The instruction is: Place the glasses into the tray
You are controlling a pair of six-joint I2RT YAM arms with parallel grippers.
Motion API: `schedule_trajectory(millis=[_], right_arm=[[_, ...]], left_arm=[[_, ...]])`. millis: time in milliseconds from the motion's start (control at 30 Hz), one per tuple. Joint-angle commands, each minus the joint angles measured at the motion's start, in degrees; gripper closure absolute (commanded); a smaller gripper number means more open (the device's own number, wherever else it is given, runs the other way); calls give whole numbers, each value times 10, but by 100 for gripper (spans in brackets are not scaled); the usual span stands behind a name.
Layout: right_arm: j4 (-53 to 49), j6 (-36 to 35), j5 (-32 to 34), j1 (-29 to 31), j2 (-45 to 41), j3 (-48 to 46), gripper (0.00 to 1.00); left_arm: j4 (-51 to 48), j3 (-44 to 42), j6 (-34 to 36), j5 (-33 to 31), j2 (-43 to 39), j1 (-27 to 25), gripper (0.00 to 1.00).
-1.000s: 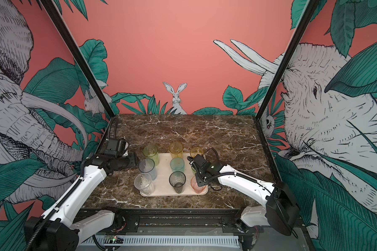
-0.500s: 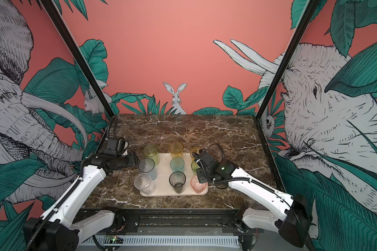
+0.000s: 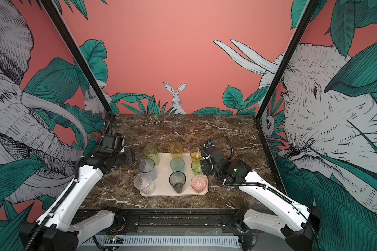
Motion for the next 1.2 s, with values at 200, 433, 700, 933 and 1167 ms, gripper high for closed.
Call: schedule_trajectory(millis=[200, 433, 700, 933, 1167], right_arm=[[74, -61, 36, -90, 7, 38, 15], [157, -66, 22, -181, 29, 43, 5], [221, -69, -24, -286, 55, 20, 1], [288, -77, -75, -377, 74, -45, 0], [388, -67, -62, -449, 78, -148, 1]], left_arm=[[34, 52, 45, -53, -12, 3, 31], [180, 6, 75, -79, -28, 3, 24], [314, -42, 131, -153, -19, 5, 3], [344, -60, 148, -132, 44, 49, 1], [493, -187, 160, -171, 45, 68, 1]])
